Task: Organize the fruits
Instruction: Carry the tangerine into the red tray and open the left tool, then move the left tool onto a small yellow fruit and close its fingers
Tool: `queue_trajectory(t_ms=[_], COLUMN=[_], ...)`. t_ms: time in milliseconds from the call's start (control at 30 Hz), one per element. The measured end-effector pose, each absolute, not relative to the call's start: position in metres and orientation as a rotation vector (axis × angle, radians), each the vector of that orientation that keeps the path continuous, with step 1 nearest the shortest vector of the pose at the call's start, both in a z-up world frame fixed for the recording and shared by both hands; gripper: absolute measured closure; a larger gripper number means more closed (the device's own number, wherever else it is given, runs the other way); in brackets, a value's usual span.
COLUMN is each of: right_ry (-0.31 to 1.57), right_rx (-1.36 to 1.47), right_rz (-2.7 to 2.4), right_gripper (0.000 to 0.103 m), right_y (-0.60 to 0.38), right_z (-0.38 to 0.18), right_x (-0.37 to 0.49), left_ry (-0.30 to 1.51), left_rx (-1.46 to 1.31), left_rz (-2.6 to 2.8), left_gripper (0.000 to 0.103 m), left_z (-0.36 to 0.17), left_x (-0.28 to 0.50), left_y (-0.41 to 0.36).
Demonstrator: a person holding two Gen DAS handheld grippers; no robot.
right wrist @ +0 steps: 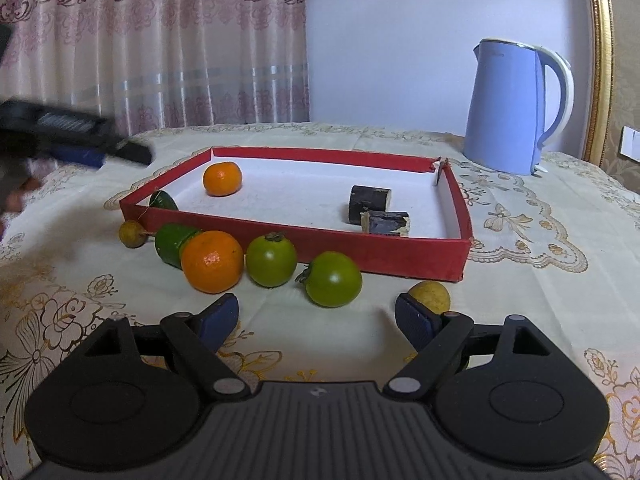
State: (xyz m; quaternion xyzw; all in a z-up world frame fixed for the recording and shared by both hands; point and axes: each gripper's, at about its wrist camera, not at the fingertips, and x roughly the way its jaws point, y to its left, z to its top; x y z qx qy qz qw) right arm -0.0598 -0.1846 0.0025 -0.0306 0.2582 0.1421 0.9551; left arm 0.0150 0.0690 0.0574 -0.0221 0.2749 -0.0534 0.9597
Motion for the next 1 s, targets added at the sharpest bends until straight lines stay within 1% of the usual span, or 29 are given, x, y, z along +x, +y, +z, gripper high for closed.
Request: queue_trajectory(t_ms=[200, 267, 300, 333, 467, 500, 533, 567, 600, 633, 733, 800, 1000], right_ry=[0.528, 0.527, 0.526, 0.525, 0.526, 0.527, 0.526, 0.525, 0.525, 0.526, 0.524, 0.525, 0.523], right_rx=[-0.064, -0.065, -0.064, -0.061, -0.06, -0.062, -0.063, -0.063, -0.062, -0.062, -0.061, -0.061, -0.061], right_rz=[0.288, 0.286, 0.283, 0.282, 0.283, 0.284, 0.283, 0.283, 0.283, 0.282, 0.28, 0.28, 0.28], right_gripper=[0.017, 0.017, 0.017, 0.017, 0.017, 0.017, 0.017, 0.017, 0.017, 0.017, 0.017, 0.017, 0.017], right_y=[-0.184, -0.184, -0.184, -0.184, -0.185, -0.185, -0.185, -0.185, -0.185, -0.185, -0.185, -0.185, -0.185], right_z=[0.002, 0.002, 0.002, 0.002, 0.002, 0.002, 0.002, 0.002, 0.001, 0.001, 0.001, 0.001, 0.002], right_x=[-0.059, -0.059, -0.06, -0.06, -0.059, -0.059, -0.06, -0.06, -0.06, -0.06, -0.06, -0.06, -0.061], left_ry=[0.579, 0.585, 0.59, 0.593, 0.595, 0.6, 0.609, 0.617, 0.626, 0.636, 0.64, 0.636, 0.633], left_rx=[-0.053, -0.017, 0.003, 0.019, 0.04, 0.049, 0.055, 0.058, 0.059, 0.057, 0.065, 0.074, 0.046], left_rz=[-0.109, -0.091, -0.084, -0.083, -0.081, -0.079, -0.082, -0.09, -0.095, -0.096, -0.091, -0.091, -0.091], left_gripper=[0.015, 0.018, 0.022, 0.025, 0.025, 0.028, 0.035, 0.038, 0.046, 0.05, 0.058, 0.06, 0.061], left_z=[0.039, 0.03, 0.026, 0.023, 0.016, 0.015, 0.012, 0.01, 0.009, 0.007, 0.002, 0.003, 0.003], left_x=[-0.007, -0.009, -0.008, -0.008, -0.007, -0.005, -0.004, -0.003, -0.002, 0.0, 0.002, 0.002, 0.008], left_y=[0.073, 0.067, 0.065, 0.062, 0.057, 0.055, 0.053, 0.051, 0.049, 0.049, 0.046, 0.046, 0.047])
